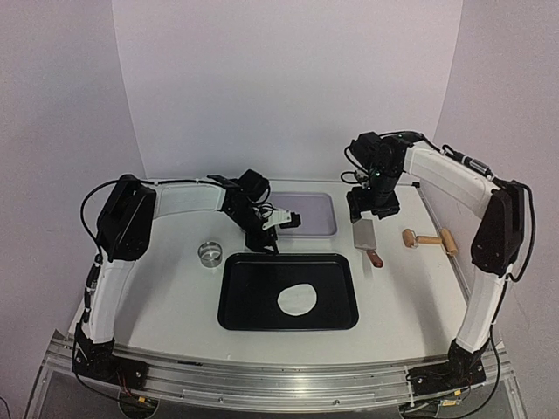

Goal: Roll out the dumpling wrappers from the dough

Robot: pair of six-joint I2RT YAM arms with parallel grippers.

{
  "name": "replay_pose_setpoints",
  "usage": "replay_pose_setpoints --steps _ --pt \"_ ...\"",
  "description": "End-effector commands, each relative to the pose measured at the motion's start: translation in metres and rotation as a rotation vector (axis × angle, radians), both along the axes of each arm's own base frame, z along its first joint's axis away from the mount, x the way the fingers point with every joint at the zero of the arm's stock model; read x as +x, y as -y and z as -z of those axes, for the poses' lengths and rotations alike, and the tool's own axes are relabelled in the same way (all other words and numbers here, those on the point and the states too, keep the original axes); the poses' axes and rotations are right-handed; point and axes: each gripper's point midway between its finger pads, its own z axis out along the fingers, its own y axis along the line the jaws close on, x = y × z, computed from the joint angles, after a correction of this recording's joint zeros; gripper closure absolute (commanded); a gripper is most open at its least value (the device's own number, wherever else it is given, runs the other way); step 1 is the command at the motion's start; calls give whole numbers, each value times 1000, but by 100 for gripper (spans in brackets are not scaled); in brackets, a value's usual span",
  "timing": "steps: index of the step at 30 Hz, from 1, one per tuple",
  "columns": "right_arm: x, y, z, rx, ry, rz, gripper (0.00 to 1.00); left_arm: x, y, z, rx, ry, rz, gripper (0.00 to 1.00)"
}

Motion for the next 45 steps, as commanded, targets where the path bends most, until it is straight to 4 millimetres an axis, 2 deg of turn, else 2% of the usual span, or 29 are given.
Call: replay_pose_setpoints --steps 1,3,6,7,10,13,16,21,30,32,34,38,39,42,45 --pt "-4 -33 -41 133 87 -33 25 -5 0 -96 -192 -73 -37 38" --pt "-6 -47 -47 176 108 -50 25 -3 -16 -119 -239 -99 -78 26" --pt "-9 -68 -54 226 139 -71 25 8 -57 -136 -248 -89 -179 16" --pt "-11 -75 -54 236 144 -80 25 10 -70 -136 -234 -77 -211 14" --pt "-15 -97 -50 254 143 -108 26 30 -125 -119 -147 -52 -354 12" --pt "-19 -116 -44 255 140 -140 26 43 -175 -88 -37 -95 -493 18" --pt "-22 -133 -37 256 129 -165 26 44 -203 -58 28 -157 -570 27" --pt "-29 -150 -25 250 107 -193 26 36 -212 -18 82 -199 -584 31" --pt "-33 -157 -11 239 83 -196 26 32 -212 24 124 -252 -591 34" --pt "-32 -158 -10 237 84 -197 26 32 -210 32 137 -260 -591 39" --pt "-31 -158 -10 235 86 -199 27 31 -208 35 141 -270 -592 51" --pt "-30 -158 -10 230 92 -199 27 28 -206 31 130 -276 -592 95" --pt "-30 -158 -10 230 93 -198 27 28 -207 26 129 -267 -595 99" --pt "-31 -157 -13 242 94 -183 27 32 -210 7 118 -214 -606 100" --pt "-32 -160 -22 282 92 -153 29 41 -209 -28 70 -146 -629 100"
